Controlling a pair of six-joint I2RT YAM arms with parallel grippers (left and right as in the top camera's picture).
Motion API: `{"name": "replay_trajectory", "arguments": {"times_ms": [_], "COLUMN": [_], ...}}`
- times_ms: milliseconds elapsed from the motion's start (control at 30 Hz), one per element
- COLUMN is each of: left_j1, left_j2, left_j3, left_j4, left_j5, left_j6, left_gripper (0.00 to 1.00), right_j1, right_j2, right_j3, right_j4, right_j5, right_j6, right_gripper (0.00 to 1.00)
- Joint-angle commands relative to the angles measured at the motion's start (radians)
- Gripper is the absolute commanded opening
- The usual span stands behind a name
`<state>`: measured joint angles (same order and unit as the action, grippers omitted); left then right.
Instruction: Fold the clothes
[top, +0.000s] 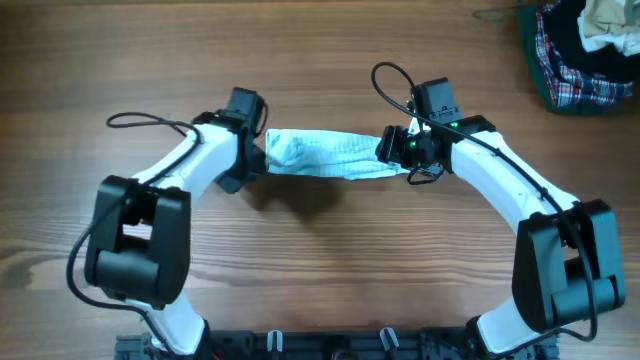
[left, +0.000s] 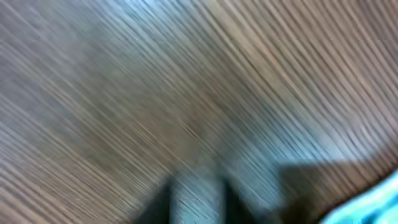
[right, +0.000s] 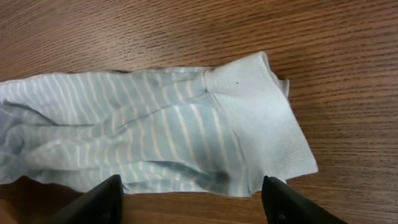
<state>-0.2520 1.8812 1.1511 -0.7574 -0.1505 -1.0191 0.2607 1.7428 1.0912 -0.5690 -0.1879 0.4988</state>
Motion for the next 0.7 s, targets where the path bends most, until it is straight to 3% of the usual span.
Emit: {"name": "replay_trajectory", "arguments": {"times_ms": [0, 67, 300, 667], "left_j1": [0.071, 0.097, 0.106, 0.105], "left_j2": [0.006, 0.006, 0.006, 0.006], "left_j3": [-0.005, -0.005, -0.005, -0.005], "left_j4": [-0.007, -0.002, 0.032, 0.032], "left_j5": [0.028, 0.066, 0.076, 0.076], "left_j6": [0.028, 0.024, 0.024, 0.025], "left_gripper": [0.61, 0.7, 0.69, 0.7], "right_j1": [-0.01, -0.032, -0.113, -0.17], "right_j2": [-0.012, -0.009, 0.06, 0.182], "right_j3": [0.014, 0.013, 0.013, 0.013], "right_j4": [-0.031, -0.01, 0.076, 0.129], "right_j5": [0.07, 0.036, -0.105, -0.198], "right_j6": [0.139, 0.159, 0.158, 0.026], "right_gripper": [0.77, 0.78, 0.64, 0.71]}}
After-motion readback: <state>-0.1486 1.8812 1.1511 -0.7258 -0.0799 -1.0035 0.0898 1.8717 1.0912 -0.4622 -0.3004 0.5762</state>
